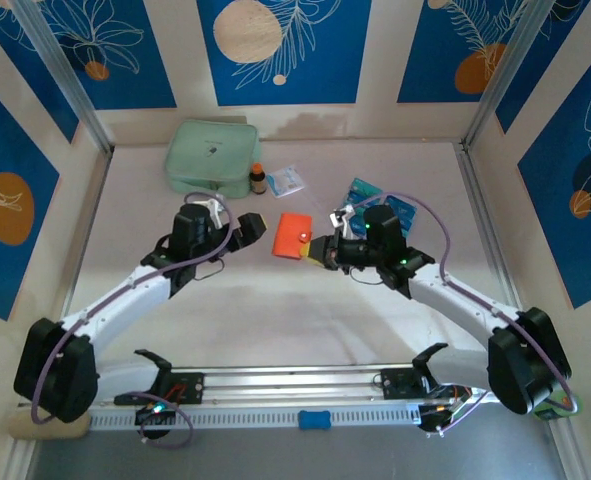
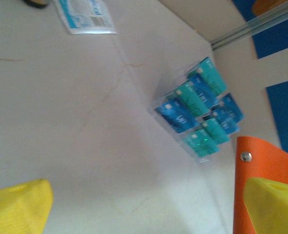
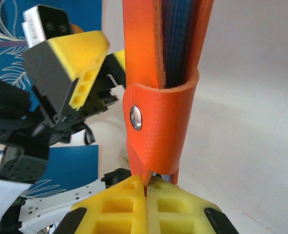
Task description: Put the credit cards into the card holder
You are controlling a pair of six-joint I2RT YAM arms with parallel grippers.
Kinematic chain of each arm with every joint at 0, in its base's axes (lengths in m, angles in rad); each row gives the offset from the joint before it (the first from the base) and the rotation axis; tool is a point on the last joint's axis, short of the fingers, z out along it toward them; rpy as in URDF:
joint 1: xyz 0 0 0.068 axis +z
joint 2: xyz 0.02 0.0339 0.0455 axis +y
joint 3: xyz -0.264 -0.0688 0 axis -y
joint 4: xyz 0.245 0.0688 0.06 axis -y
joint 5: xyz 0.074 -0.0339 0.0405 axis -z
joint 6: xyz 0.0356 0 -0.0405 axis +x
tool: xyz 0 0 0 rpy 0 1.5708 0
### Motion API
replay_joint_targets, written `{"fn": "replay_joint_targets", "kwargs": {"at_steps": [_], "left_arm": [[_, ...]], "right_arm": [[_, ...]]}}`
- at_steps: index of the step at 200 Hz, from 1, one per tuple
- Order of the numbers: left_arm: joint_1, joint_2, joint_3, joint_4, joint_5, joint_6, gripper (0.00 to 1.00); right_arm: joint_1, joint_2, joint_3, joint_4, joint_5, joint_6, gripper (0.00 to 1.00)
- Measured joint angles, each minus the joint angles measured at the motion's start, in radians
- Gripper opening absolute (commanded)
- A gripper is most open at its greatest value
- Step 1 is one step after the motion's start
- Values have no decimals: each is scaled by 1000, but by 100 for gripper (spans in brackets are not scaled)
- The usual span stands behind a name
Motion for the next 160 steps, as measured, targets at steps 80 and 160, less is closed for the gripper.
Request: {"fn": "replay_joint_targets", "kwargs": {"at_steps": [80, 160], "left_arm": [[0, 129, 50, 249, 105, -179, 99], [0, 262, 62, 408, 200, -278, 76]], "right_arm": [[-6, 71, 31, 59, -70, 38, 0], [31, 129, 59, 122, -72, 64, 0]]}}
